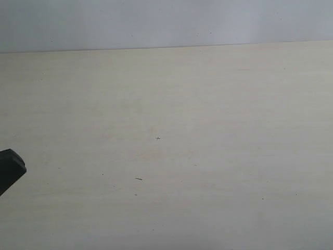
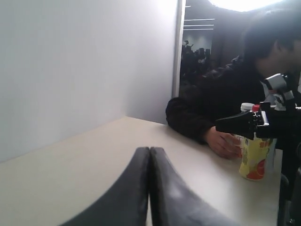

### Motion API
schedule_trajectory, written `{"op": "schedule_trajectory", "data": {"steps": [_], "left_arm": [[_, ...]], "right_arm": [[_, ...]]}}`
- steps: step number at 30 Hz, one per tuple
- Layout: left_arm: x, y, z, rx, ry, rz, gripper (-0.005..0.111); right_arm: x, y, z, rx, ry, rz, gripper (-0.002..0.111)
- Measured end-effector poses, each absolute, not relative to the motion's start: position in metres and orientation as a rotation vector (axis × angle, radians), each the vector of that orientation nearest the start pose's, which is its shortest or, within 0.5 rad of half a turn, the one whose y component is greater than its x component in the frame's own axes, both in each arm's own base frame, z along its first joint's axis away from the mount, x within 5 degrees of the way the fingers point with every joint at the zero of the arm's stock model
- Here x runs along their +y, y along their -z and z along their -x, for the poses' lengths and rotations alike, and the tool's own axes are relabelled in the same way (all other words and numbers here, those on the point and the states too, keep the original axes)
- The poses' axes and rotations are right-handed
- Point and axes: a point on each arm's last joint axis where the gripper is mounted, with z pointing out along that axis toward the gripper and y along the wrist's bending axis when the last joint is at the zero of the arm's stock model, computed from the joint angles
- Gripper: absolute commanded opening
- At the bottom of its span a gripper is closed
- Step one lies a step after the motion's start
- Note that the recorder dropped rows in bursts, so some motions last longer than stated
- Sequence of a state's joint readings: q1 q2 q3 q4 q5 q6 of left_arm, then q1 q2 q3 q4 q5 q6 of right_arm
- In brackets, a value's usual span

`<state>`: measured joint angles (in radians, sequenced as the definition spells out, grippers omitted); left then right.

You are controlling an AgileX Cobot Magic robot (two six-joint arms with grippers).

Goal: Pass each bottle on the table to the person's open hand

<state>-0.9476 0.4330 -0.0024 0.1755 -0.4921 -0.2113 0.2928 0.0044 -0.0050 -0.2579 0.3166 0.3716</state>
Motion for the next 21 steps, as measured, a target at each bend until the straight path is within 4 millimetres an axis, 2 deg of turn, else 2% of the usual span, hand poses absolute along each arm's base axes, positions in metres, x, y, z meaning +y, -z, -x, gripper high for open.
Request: {"op": "schedule_trajectory", "data": {"steps": [5, 16, 18, 21], "left_arm": [[-0.078, -0.232, -0.049, 1.246, 0.869, -0.673, 0.002], [-0.078, -0.23, -0.05, 1.276, 0.87, -0.655, 0.0], [-0.076, -0.23, -0.053, 1.304, 0.884, -0.605, 0.0], [-0.07, -0.229, -0.062, 1.39, 0.897, -0.43, 0.0]], "right_arm": [[0.009, -0.187, -0.054, 1.793, -0.229, 0.092, 0.0], [0.009, -0.187, -0.054, 1.793, -0.229, 0.092, 0.0], [0.009, -0.187, -0.054, 1.793, -0.229, 0.092, 0.0], [0.009, -0.187, -0.054, 1.793, -0.229, 0.092, 0.0]]}}
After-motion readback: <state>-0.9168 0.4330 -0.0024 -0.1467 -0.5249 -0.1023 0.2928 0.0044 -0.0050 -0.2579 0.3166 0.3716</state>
